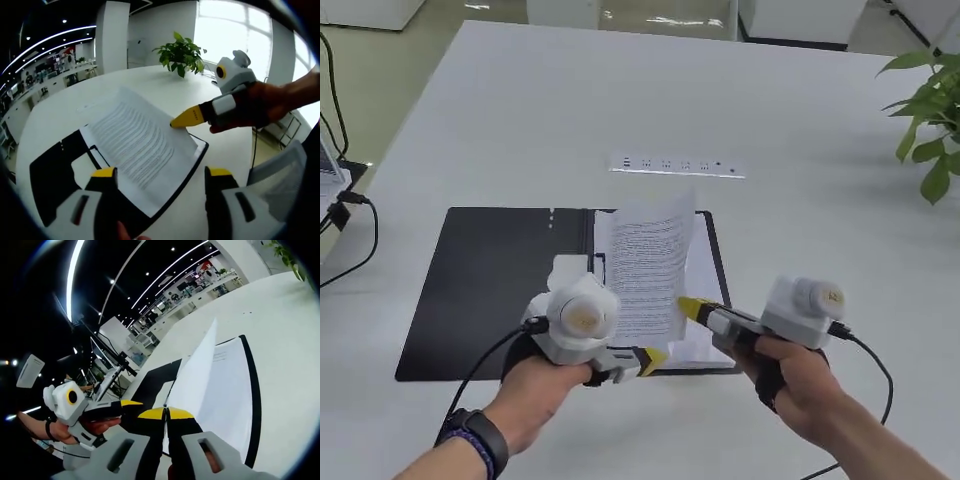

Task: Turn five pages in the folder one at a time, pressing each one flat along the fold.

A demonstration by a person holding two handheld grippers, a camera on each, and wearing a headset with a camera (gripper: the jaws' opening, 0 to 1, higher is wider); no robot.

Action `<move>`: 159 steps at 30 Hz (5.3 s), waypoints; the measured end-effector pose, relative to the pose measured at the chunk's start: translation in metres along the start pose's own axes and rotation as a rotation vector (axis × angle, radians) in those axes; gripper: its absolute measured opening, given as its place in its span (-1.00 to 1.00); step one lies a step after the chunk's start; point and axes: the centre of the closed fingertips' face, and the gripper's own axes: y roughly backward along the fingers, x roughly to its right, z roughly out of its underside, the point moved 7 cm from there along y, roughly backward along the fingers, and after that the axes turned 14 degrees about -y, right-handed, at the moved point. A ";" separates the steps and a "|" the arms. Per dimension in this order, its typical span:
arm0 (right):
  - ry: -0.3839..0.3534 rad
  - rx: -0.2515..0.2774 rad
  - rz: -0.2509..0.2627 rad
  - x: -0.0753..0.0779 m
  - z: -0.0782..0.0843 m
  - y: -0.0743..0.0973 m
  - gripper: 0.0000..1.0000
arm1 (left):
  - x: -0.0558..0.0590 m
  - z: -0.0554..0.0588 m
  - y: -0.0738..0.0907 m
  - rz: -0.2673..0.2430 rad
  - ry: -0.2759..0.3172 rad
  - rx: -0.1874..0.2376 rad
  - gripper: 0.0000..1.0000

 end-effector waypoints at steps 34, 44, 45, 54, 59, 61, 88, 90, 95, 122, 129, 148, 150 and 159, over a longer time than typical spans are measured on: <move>0.021 -0.024 -0.110 -0.059 0.013 -0.058 -1.00 | -0.059 0.060 0.105 -0.234 0.152 0.002 0.44; 0.033 -0.061 -0.142 -0.075 0.021 -0.079 -1.00 | -0.076 0.071 0.136 -0.313 0.202 0.012 0.44; 0.039 -0.066 -0.145 -0.077 0.022 -0.080 -1.00 | -0.077 0.071 0.140 -0.322 0.214 0.020 0.44; 0.050 -0.093 -0.159 -0.086 0.029 -0.088 -1.00 | -0.078 0.075 0.156 -0.352 0.225 0.029 0.44; 0.057 -0.110 -0.166 -0.091 0.033 -0.095 -1.00 | -0.076 0.077 0.160 -0.354 0.210 0.024 0.47; 0.060 -0.119 -0.168 -0.094 0.035 -0.098 -1.00 | -0.076 0.080 0.162 -0.356 0.206 0.021 0.47; 0.089 -0.240 -0.193 -0.118 0.071 -0.152 -1.00 | -0.076 0.105 0.181 -0.338 0.189 0.003 0.46; 0.087 -0.249 -0.193 -0.119 0.074 -0.157 -1.00 | -0.077 0.107 0.182 -0.341 0.193 0.003 0.46; 0.079 -0.289 -0.181 -0.115 0.088 -0.171 -1.00 | -0.080 0.113 0.189 -0.358 0.209 0.001 0.46; 0.075 -0.423 -0.050 -0.088 0.124 -0.214 -1.00 | -0.077 0.115 0.191 -0.380 0.257 0.014 0.44; 0.016 -0.412 -0.015 -0.077 0.131 -0.214 -0.87 | -0.074 0.119 0.195 -0.376 0.259 0.007 0.43; -0.039 -0.370 -0.093 -0.089 0.131 -0.207 -0.33 | -0.076 0.117 0.187 -0.365 0.251 -0.005 0.34; -0.061 -0.354 -0.118 -0.091 0.128 -0.204 -0.33 | -0.076 0.117 0.185 -0.366 0.247 -0.005 0.33; -0.016 -0.303 -0.130 -0.094 0.106 -0.185 -0.35 | -0.081 0.115 0.179 -0.361 0.249 0.005 0.23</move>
